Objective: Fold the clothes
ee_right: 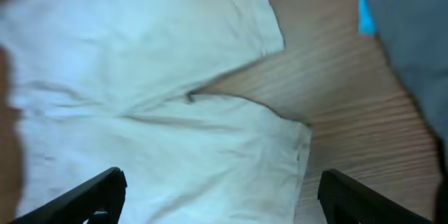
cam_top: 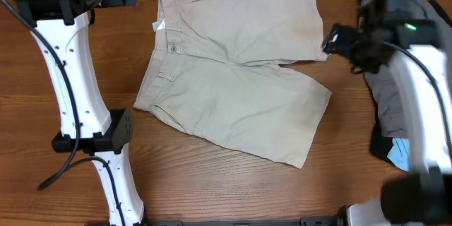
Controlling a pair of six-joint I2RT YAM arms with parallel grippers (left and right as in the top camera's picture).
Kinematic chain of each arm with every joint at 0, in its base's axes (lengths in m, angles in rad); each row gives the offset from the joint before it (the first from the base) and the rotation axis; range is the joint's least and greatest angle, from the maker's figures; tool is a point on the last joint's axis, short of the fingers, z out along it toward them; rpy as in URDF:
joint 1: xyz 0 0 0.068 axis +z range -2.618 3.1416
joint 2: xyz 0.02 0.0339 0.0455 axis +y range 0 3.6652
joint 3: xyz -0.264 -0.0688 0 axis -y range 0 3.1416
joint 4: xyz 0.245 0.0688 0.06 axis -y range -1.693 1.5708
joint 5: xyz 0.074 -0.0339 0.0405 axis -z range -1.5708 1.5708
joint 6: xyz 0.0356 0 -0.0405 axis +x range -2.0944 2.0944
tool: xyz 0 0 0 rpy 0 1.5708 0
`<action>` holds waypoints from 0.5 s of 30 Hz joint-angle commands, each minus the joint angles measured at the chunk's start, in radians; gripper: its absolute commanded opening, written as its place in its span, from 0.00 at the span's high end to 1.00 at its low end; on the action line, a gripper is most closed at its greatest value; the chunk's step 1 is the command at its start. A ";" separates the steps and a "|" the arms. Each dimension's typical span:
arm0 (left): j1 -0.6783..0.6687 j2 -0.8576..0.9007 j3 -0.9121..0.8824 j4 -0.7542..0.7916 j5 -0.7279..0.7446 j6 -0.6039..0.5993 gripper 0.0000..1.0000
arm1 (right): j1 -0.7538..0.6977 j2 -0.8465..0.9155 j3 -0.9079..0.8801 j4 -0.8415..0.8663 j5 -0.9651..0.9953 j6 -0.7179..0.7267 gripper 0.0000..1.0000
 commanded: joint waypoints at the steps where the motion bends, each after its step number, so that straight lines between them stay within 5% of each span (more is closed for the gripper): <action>1: -0.020 -0.099 0.011 0.000 0.055 -0.047 0.01 | 0.005 -0.135 0.021 -0.046 -0.008 0.032 0.08; 8: -0.021 -0.251 -0.081 0.000 0.131 -0.048 0.00 | 0.005 -0.284 0.021 -0.193 0.014 0.066 0.08; 15: -0.021 -0.441 -0.470 0.000 0.131 -0.057 0.00 | 0.042 -0.330 0.021 -0.330 0.011 0.126 0.08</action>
